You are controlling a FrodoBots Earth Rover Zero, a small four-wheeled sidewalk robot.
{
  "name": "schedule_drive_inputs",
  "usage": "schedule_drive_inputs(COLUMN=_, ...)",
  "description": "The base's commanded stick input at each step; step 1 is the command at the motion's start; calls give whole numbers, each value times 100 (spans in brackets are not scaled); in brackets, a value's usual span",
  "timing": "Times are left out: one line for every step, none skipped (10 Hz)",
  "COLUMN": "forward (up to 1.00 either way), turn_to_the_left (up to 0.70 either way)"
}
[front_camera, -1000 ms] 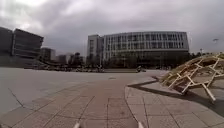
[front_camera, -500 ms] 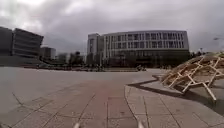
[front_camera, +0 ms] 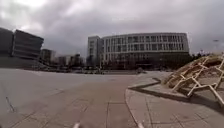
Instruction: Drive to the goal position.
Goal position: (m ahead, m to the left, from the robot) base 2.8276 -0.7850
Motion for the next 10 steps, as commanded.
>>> schedule_drive_inputs(forward=45, turn_to_the_left=0)
schedule_drive_inputs(forward=45, turn_to_the_left=0)
schedule_drive_inputs(forward=45, turn_to_the_left=0)
schedule_drive_inputs(forward=45, turn_to_the_left=0)
schedule_drive_inputs(forward=45, turn_to_the_left=0)
schedule_drive_inputs(forward=45, turn_to_the_left=0)
schedule_drive_inputs(forward=45, turn_to_the_left=0)
schedule_drive_inputs(forward=45, turn_to_the_left=0)
schedule_drive_inputs(forward=45, turn_to_the_left=-5)
schedule_drive_inputs(forward=45, turn_to_the_left=-10)
